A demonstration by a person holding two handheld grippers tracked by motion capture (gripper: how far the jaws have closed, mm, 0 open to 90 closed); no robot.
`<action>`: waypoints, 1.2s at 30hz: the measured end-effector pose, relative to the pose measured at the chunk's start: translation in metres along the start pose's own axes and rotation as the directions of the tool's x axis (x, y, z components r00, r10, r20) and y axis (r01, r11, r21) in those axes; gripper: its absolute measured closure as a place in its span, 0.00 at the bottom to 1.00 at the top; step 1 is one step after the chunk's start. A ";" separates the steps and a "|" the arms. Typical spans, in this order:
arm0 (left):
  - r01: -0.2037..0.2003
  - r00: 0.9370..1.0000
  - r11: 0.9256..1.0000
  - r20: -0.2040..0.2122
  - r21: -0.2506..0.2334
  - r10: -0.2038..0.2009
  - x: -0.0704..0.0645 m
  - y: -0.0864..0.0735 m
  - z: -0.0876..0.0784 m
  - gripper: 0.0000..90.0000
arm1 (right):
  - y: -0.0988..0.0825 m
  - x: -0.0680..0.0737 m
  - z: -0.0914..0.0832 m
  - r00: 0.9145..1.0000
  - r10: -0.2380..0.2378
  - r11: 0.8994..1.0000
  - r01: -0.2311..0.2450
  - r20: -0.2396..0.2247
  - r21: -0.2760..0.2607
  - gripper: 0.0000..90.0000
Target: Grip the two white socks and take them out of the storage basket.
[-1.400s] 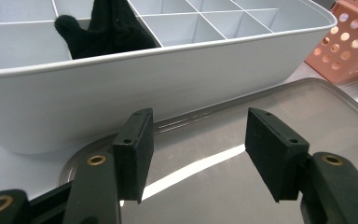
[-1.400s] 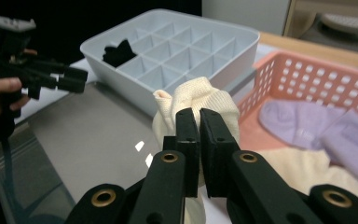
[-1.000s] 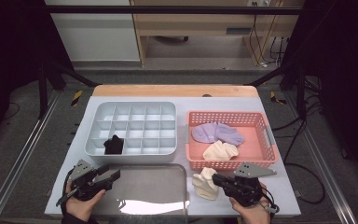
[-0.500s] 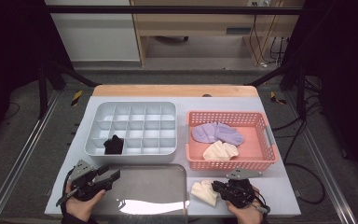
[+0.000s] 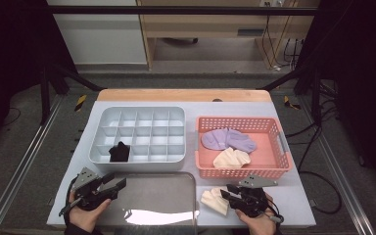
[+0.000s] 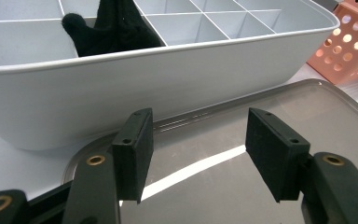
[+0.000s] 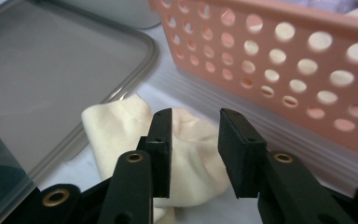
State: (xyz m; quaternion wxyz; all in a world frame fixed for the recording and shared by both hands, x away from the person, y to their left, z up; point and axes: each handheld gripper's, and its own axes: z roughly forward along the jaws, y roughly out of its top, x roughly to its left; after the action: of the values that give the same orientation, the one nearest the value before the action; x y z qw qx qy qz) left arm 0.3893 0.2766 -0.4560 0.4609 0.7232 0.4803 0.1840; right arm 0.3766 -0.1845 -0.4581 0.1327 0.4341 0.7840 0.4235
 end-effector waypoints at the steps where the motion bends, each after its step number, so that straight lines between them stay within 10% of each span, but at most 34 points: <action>1: 0.000 1.000 1.000 0.001 0.001 0.000 0.000 0.000 0.000 0.45 | 0.001 0.000 -0.001 1.000 -0.004 1.000 0.004 -0.002 -0.006 0.71; 26: 0.000 1.000 1.000 -0.001 -0.001 0.000 0.000 0.000 0.000 0.45 | 0.054 -0.016 -0.042 0.996 0.049 0.988 -0.038 0.074 -0.151 0.60; 36: 0.002 1.000 1.000 0.000 0.000 -0.002 0.000 0.000 0.000 0.45 | 0.090 -0.032 -0.028 0.990 0.056 0.989 -0.037 0.132 -0.145 0.62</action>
State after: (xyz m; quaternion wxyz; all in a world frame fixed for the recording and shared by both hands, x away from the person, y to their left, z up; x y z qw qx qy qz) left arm 0.3894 0.2771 -0.4562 0.4610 0.7228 0.4810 0.1836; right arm 0.4301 -0.2016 -0.3760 0.2064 0.4697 0.7306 0.4506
